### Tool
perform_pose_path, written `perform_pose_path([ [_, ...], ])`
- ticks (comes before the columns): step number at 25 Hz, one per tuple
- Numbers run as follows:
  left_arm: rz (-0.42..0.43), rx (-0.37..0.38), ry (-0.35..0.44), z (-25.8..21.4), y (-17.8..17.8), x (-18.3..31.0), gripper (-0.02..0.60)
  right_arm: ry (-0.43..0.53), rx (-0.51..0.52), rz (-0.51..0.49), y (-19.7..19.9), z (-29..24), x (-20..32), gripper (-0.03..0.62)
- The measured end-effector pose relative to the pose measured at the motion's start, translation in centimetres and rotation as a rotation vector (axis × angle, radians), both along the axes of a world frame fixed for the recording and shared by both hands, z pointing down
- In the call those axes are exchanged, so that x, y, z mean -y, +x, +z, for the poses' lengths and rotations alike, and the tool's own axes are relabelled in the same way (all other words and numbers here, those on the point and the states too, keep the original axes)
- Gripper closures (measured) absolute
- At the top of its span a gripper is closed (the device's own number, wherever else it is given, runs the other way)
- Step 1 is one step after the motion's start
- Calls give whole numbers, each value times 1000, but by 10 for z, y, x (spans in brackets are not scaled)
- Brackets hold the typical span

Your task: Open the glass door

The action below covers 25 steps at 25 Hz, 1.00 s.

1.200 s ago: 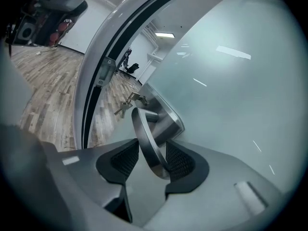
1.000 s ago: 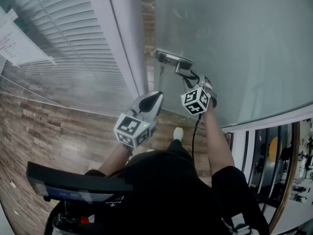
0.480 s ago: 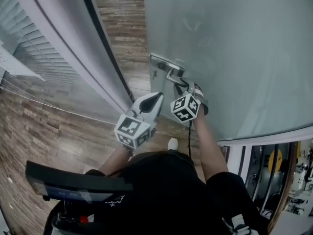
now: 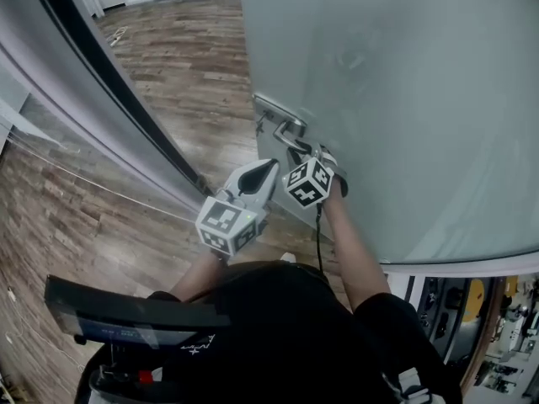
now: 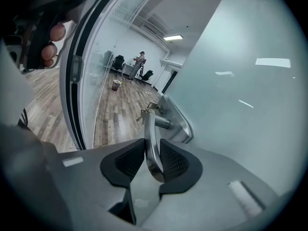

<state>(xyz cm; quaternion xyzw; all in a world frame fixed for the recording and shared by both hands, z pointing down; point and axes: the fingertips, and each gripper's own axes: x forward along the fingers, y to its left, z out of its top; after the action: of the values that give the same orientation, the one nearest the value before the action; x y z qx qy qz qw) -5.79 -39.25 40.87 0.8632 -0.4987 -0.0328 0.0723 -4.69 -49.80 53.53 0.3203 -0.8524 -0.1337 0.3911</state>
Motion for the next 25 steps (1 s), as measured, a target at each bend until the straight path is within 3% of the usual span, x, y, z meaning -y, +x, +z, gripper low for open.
perform_pose_path([
  [12, -63, 7, -10, -4, 7, 21, 580, 9, -11, -30, 2, -10, 49, 510],
  [20, -27, -12, -30, 2, 8, 36, 580, -38, -6, 22, 16, -13, 79, 516],
  [25, 20, -18, -43, 8, 24, 74, 580, -61, 9, 56, 34, -11, 106, 517],
])
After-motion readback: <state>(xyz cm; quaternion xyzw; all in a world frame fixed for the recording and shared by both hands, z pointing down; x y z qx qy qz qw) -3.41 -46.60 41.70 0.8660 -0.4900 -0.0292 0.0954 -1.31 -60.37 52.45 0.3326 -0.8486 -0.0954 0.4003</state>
